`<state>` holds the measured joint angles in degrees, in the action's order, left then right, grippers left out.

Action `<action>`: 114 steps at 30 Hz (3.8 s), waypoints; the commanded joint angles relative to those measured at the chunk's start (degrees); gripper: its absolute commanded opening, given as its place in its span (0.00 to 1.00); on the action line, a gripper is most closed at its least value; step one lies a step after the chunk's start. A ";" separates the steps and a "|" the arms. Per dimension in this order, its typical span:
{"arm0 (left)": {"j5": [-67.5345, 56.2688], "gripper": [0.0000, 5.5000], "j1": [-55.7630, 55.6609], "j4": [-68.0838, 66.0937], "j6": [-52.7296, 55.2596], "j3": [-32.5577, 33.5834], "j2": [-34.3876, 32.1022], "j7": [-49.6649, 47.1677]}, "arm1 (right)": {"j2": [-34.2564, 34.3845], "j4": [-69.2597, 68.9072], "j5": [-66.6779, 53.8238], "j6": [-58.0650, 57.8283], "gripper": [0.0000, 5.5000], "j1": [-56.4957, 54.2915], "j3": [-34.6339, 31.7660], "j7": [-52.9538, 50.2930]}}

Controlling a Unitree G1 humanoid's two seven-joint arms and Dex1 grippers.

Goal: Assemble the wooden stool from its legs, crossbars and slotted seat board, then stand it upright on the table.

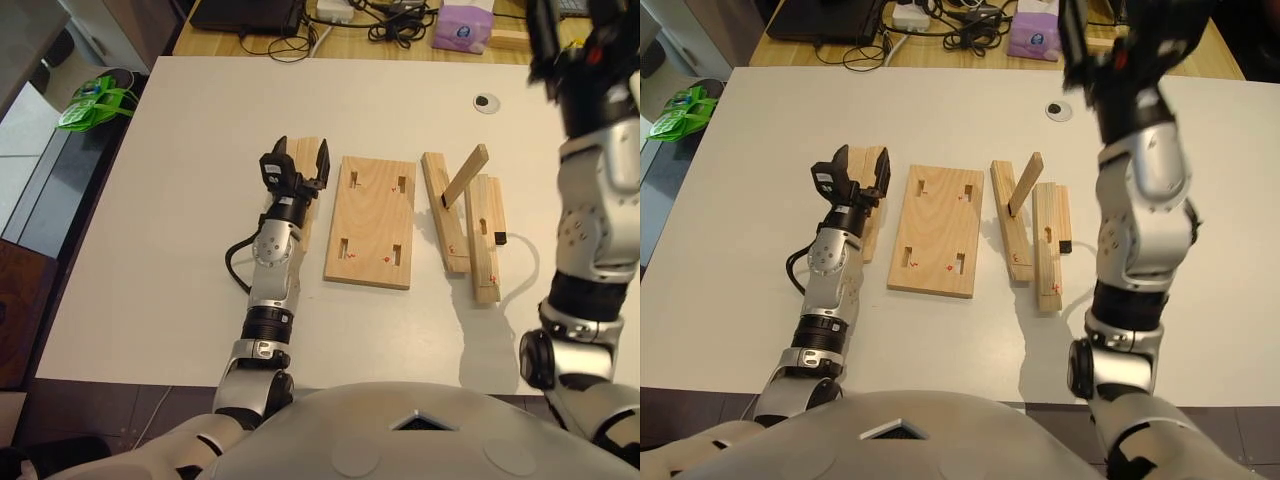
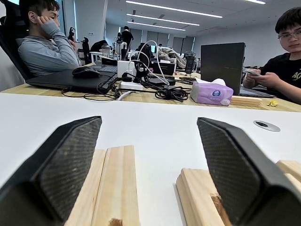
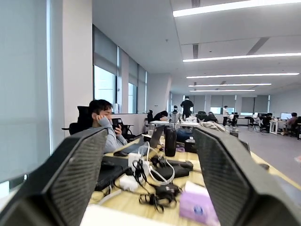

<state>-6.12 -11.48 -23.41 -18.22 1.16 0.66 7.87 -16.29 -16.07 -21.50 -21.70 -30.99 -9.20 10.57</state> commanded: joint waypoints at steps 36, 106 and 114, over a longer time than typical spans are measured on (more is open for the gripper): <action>-0.06 0.69 2.13 -1.47 -1.62 2.48 1.54 -2.70 | -2.32 18.10 3.52 -16.31 0.61 5.63 11.10 10.66; 1.38 0.69 2.06 -7.38 -7.61 4.31 1.49 -5.78 | -15.82 -0.47 10.03 -24.65 0.61 28.35 13.98 17.99; 1.40 0.69 2.33 -7.32 -7.89 4.40 1.51 -6.08 | -15.06 -0.18 9.31 -26.10 0.61 28.45 15.55 19.13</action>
<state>-5.06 -9.07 -30.45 -25.98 5.51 2.28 2.02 -31.87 -16.71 -11.94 -47.03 -2.24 6.18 29.63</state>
